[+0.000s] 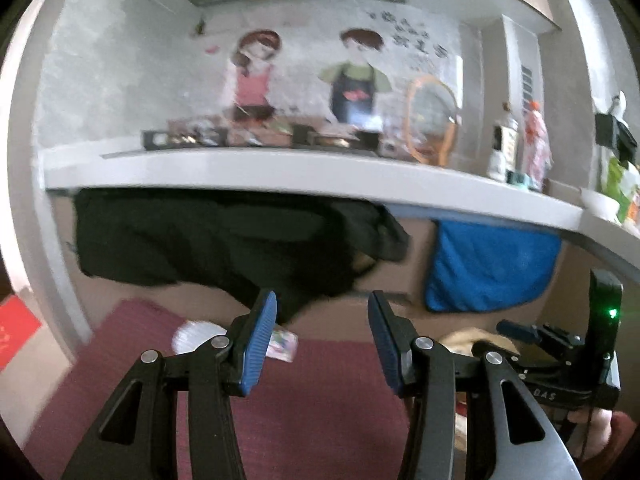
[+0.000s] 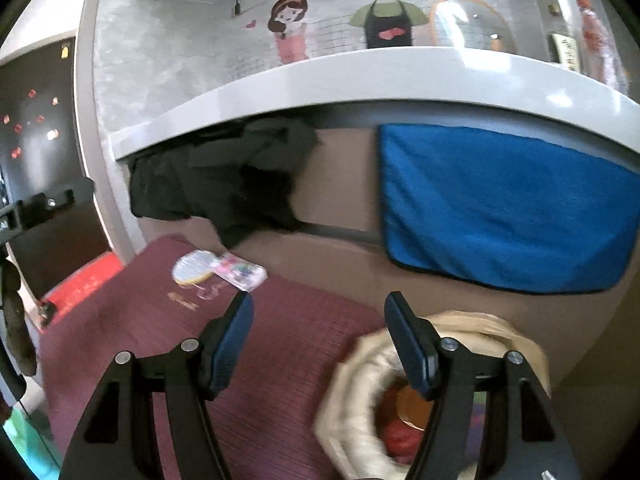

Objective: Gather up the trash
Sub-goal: 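Move both grippers back to the silver sponge and pink tissue pack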

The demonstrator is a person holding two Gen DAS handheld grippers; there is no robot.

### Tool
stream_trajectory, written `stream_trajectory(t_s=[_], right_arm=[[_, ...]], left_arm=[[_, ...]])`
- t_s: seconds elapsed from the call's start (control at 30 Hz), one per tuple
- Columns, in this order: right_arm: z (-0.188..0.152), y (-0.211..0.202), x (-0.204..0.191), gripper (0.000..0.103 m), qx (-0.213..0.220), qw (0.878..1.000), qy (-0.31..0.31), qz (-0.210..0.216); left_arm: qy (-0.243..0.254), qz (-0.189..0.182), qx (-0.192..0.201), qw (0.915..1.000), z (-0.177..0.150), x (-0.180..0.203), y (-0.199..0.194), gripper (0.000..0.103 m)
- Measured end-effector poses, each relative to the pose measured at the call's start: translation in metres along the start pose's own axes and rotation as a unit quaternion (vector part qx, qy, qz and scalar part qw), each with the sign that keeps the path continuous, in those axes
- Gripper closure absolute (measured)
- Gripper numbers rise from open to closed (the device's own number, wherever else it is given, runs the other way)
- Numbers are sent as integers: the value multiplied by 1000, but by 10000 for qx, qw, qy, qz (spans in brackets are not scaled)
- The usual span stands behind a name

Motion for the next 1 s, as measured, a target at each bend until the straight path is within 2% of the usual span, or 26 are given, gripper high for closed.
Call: stream_trajectory(t_s=[0.13, 0.27, 0.4, 0.6, 0.73, 0.87, 1.0], right_arm=[[5, 23, -29, 37, -172, 9993, 212, 236], [3, 59, -53, 36, -359, 9990, 143, 205], [-11, 100, -75, 36, -578, 9980, -3, 246], [-40, 166, -115, 36, -939, 9923, -718, 358], [-58, 219, -141, 37, -1227, 9813, -1443, 343], [-67, 261, -152, 37, -1348, 9713, -1944, 235], [-76, 302, -157, 38, -1525, 9608, -2316, 61]], left_arm=[[59, 274, 29, 9996, 3, -46, -3, 54], [-93, 419, -170, 9989, -13, -98, 18, 54], [-527, 204, -515, 9971, -48, -143, 64, 54], [-1131, -98, -1188, 9864, -127, -184, 141, 54], [-1528, -262, -1461, 9770, -173, -205, 180, 54], [-1768, -288, -1638, 9701, -196, -222, 198, 54], [-1870, -295, -1738, 9664, -200, -227, 213, 54]])
Point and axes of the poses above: each gripper's, at about its wrist camera, not at the fingertips, and y roughly the way its jaws point, x to its right, z to its top, the point moved 6 cm from there along y, roughly the way its jaws point, and after that the axes turned 15 degrees about y, right-handed, at the moved point
